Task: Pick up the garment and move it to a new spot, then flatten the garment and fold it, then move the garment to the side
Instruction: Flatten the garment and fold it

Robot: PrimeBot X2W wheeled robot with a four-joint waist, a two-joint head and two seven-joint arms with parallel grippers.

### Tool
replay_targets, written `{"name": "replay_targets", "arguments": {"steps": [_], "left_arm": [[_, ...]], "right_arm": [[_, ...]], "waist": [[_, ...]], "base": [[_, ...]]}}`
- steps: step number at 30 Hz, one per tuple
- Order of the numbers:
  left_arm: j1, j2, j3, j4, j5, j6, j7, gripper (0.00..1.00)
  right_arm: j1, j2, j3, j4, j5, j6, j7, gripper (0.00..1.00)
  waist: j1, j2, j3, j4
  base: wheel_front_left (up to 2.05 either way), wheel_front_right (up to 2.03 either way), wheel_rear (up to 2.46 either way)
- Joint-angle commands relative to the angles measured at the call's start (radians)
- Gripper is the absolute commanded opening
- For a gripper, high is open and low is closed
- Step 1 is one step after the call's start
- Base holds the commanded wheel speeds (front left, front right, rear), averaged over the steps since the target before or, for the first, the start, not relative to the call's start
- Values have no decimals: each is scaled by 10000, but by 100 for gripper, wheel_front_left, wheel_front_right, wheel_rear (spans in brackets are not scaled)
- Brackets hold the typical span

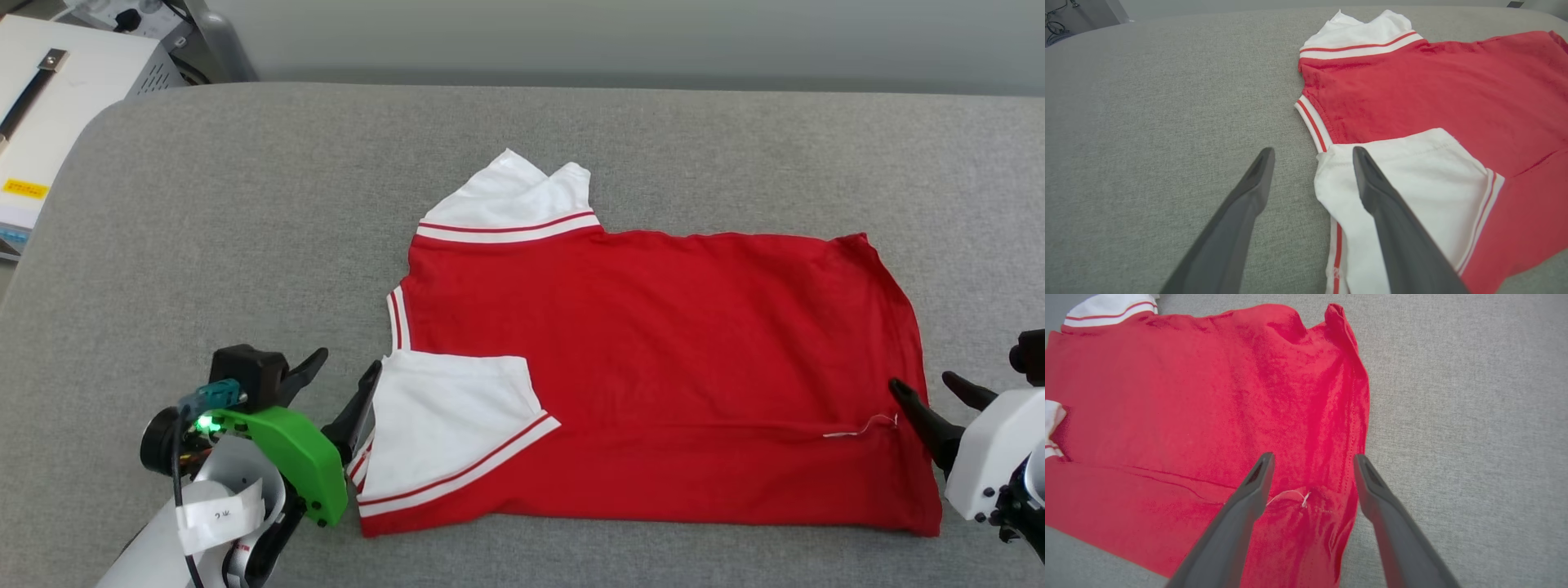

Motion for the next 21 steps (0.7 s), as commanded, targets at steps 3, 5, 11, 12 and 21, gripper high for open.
{"name": "replay_targets", "arguments": {"steps": [3,5,11,12,21], "left_arm": [[537,-111,322,-413,-394,402,-198,100],[859,-72,438,-767,-513,632,-191,100],[1976,85,482,-1912,-905,1390,548,100],[2153,92,446,-2081,-1002,1493,755,100],[3099,257,20,-3072,-1379,2283,2275,100]], "right_arm": [[358,141,-314,-316,-247,-9,-67,100],[598,93,-487,-403,-668,-9,102,100],[1352,835,-1475,-785,-1078,-9,1140,100],[1462,995,-1632,-870,-1131,-9,1327,100],[2301,2452,-2664,-1984,-1642,-9,2823,100]], "waist": [[0,0,-330,34],[0,0,-395,45],[0,0,-530,92],[0,0,-544,91],[0,0,-421,14]], "base": [[0,0,0],[0,0,0],[0,0,0],[0,0,0],[0,0,0]]}}
